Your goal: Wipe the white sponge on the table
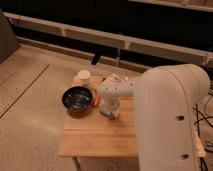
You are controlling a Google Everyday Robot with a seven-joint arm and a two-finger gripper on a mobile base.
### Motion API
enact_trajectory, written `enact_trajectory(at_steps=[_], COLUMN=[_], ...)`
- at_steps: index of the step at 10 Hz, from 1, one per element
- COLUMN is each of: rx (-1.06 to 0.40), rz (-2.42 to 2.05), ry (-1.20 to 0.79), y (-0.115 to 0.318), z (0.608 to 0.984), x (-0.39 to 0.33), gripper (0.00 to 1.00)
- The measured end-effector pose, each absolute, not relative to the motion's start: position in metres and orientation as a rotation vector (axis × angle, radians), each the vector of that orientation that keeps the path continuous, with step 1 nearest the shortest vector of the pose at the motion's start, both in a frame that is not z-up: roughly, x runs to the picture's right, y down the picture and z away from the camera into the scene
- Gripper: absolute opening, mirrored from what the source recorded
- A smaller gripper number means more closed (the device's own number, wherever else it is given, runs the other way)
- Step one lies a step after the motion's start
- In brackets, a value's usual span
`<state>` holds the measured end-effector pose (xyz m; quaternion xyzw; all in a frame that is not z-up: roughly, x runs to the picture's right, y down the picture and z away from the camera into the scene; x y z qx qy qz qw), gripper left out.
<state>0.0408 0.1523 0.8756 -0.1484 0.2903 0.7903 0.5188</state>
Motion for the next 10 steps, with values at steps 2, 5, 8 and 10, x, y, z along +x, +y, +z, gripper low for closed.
enact_trajectory(at_steps=[2, 5, 8, 10], rx=[-0.356, -0.355, -0.353, -0.331], rz=[1.897, 1.898, 1.903, 1.933], ry=[0.696, 0.697, 0.705, 0.784], y=[0.152, 0.152, 0.153, 0.148], z=[0.876, 0.876, 0.875, 0.863], x=[0.041, 0.042, 0.045, 0.076], gripper=[0.15, 0.15, 0.15, 0.15])
